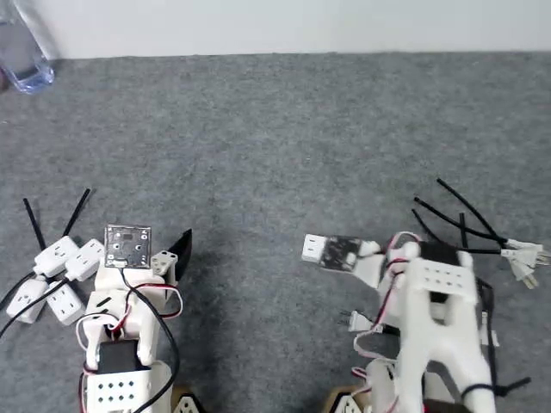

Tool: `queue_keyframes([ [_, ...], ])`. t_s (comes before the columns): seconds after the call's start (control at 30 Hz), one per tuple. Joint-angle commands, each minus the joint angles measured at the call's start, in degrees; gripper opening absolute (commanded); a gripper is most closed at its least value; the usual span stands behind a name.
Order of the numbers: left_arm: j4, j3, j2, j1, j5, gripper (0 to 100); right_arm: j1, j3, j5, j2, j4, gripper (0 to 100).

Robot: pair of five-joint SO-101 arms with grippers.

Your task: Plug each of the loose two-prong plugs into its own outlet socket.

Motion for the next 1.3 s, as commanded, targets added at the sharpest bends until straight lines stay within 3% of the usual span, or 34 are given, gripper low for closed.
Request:
queue_keyframes([
  [0.0, -1.32, -0.31, -0.44, 0.62, -0.44, 30, -7.08, -0.09, -11.60, -5.49, -2.07, 17.9],
  [0.13, -0.88, -0.31, -0.44, 0.70, -0.44, 30, -10.51, 0.00, -18.81, -7.60, -10.51, 19.8],
  [0.4, -0.79, -0.31, -0.53, 0.70, -0.44, 30, -16.57, -5.36, -15.30, 2.68, -15.87, 20.2],
  [0.53, -0.79, -0.31, -0.53, 0.70, -0.44, 30, -16.66, -13.19, -15.03, 12.88, -15.96, 21.6],
  [0.7, -0.79, -0.31, -0.53, 0.79, -1.76, 30, -16.75, -24.18, -15.30, 26.24, -15.87, 32.3],
  [0.83, -0.88, -0.31, -0.53, 0.79, -1.85, 30, -19.12, -29.01, -14.95, 33.63, -15.25, 32.8],
  [1.03, -0.88, -0.31, -0.53, 0.79, -1.93, 30, -24.40, -31.82, -14.95, 37.67, -14.64, 32.9],
  [1.27, -0.88, -0.31, -0.53, 0.79, -1.93, 30, -24.40, -31.74, -14.95, 37.05, -10.33, 32.9],
])
